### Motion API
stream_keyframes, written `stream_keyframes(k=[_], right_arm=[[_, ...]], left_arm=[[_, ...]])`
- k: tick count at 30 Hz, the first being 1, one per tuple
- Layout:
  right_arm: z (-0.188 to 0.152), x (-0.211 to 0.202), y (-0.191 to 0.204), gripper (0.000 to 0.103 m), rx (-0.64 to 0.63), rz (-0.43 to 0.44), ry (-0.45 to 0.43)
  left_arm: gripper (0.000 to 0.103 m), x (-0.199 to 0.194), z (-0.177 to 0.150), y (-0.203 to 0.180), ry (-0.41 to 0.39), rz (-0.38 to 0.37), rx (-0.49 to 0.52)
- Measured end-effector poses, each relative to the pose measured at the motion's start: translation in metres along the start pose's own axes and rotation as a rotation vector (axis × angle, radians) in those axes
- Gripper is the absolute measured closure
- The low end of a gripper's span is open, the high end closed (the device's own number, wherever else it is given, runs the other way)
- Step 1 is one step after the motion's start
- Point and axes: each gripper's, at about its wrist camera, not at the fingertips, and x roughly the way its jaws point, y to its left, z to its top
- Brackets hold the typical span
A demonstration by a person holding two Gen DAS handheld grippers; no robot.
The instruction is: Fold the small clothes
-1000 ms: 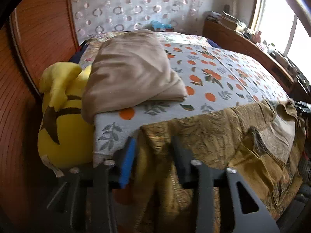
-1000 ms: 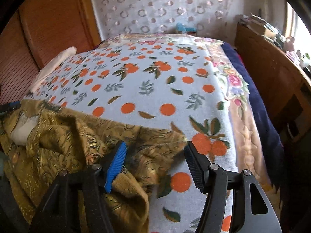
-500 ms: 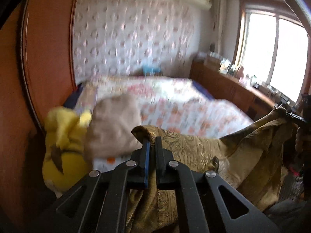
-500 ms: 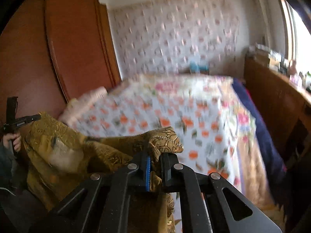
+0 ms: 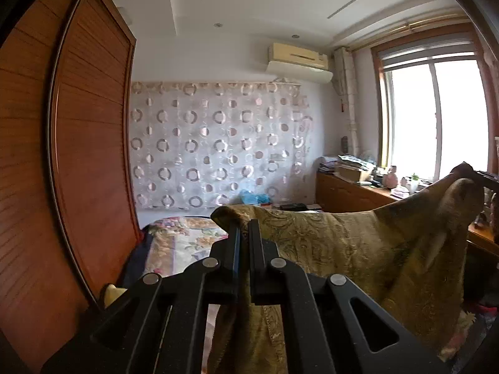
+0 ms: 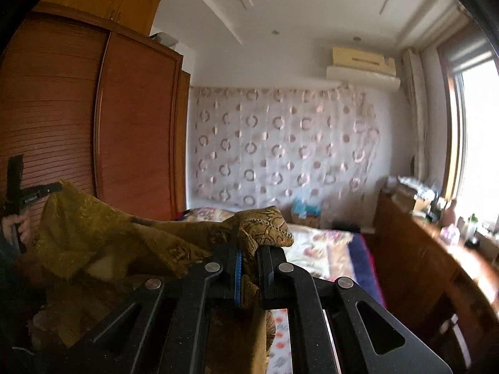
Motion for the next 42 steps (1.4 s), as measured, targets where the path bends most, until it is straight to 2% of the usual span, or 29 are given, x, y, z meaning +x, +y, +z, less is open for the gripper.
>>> stream_keyframes(k=[5,7,9,13,19,23,26,28,30,32,34,35,39,42], right_arm=[[0.001,0.047,0.004,0.096,-0.015,-0.07,0.063],[-0.003,0.077,0.023,0.096,-0.001,-0.077,0.1],[0.001,0.095,0.039,0.096,-0.006,-0.088,0.128],[0.017,0.134,0.043,0.096,-0.006,-0.082,0.187],[-0.012,0.203,0.04,0.096,-0.02,-0.05,0.344],[-0.033,0.243,0.038,0.096,-0.007,-0.053,0.451],[-0.041,0.261,0.035,0.096,0.01,-0.059,0.517],[-0.033,0.275,0.032,0.096,0.011,-0.062,0.546],[-0.026,0.282,0.025,0.088,0.01,-0.068,0.57],[-0.021,0.28,0.026,0.08,0.002,-0.085,0.585],[-0.024,0.267,0.03,0.063,-0.005,-0.097,0.578],[-0.017,0.262,0.033,0.06,-0.006,-0.099,0.566],[0.005,0.245,0.051,0.054,-0.002,-0.081,0.517],[0.02,0.239,0.077,0.053,-0.009,-0.011,0.497]], left_arm=[[0.098,0.044,-0.007,0.013,0.032,0.02,-0.037],[0.098,0.065,-0.016,0.012,0.061,0.042,-0.035],[0.098,0.09,-0.027,0.016,0.103,0.052,-0.041],[0.098,0.145,-0.058,0.024,0.2,0.074,-0.031],[0.098,0.213,-0.122,0.028,0.371,0.08,-0.025],[0.098,0.239,-0.154,0.026,0.451,0.092,-0.018],[0.097,0.248,-0.165,0.025,0.485,0.091,-0.028],[0.094,0.249,-0.171,0.024,0.507,0.084,-0.03],[0.088,0.248,-0.175,0.028,0.522,0.08,-0.031],[0.066,0.242,-0.179,0.028,0.524,0.068,-0.032],[0.058,0.234,-0.183,0.029,0.528,0.051,-0.034],[0.053,0.23,-0.186,0.029,0.537,0.045,-0.032],[0.05,0.213,-0.197,0.025,0.555,0.037,-0.019],[0.05,0.197,-0.204,0.022,0.556,0.041,-0.019]])
